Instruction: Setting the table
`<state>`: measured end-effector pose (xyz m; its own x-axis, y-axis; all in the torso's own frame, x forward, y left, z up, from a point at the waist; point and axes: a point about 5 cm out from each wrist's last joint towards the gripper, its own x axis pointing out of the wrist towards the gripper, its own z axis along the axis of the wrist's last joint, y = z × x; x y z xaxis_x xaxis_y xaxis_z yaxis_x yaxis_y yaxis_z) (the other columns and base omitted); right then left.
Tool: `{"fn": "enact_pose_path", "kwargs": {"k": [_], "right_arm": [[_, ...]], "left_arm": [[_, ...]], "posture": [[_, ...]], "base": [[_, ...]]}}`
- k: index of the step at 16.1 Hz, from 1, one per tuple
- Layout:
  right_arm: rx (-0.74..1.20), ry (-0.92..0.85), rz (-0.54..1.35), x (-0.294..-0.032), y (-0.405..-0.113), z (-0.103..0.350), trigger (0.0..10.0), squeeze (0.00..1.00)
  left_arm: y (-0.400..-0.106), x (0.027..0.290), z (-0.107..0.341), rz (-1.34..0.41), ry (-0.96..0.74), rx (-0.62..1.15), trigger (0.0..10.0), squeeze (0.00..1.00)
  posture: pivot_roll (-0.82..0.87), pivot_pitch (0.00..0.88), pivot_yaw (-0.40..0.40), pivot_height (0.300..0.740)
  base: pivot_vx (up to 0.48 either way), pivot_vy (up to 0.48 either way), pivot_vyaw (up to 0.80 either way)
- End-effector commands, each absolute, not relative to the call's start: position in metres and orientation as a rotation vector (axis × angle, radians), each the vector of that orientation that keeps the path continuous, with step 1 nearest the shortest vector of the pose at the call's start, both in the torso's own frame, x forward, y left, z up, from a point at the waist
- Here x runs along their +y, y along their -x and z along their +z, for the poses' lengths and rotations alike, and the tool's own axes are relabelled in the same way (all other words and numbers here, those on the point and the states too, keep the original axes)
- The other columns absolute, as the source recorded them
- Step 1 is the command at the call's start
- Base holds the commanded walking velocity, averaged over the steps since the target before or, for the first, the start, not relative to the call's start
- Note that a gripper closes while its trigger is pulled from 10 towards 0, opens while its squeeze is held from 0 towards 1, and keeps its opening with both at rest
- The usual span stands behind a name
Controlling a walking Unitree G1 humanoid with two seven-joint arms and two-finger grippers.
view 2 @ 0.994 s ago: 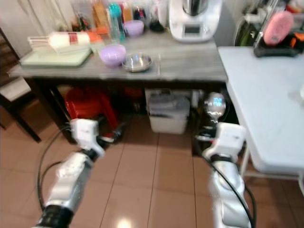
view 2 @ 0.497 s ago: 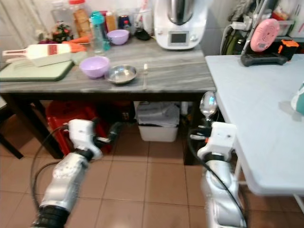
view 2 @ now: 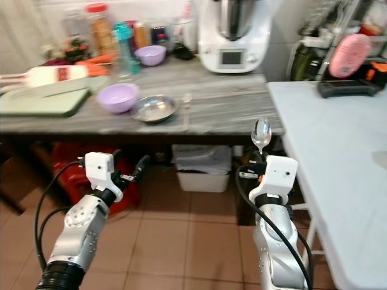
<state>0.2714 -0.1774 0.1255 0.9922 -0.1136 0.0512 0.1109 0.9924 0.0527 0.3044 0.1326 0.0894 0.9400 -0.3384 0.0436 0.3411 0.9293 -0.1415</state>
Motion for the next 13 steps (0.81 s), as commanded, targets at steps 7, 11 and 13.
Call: {"fn": "enact_pose_path", "kwargs": {"k": [7,11,13], "right_arm": [[-0.067,-0.042,-0.121,-0.1817,-0.2716,0.1287,10.0,0.00],[-0.068,-0.039,-0.118,-0.1819,-0.2730,0.1293,10.0,0.00],[-0.070,-0.040,-0.117,-0.1813,-0.2733,0.1294,10.0,0.00]], "left_arm": [[-0.3052,0.1260,0.0921,-0.370,0.143,-0.022,10.0,0.00],[-0.3048,0.1251,0.0915,-0.373,0.142,-0.019,10.0,0.00],[-0.3051,0.1253,0.0915,-0.372,0.142,-0.019,10.0,0.00]], "posture": [[-0.11,0.000,0.043,0.740],[-0.10,0.000,0.039,0.740],[-0.10,0.000,0.039,0.740]], "base": [[0.378,0.000,0.27],[0.373,0.000,0.00],[0.369,0.000,0.00]]}}
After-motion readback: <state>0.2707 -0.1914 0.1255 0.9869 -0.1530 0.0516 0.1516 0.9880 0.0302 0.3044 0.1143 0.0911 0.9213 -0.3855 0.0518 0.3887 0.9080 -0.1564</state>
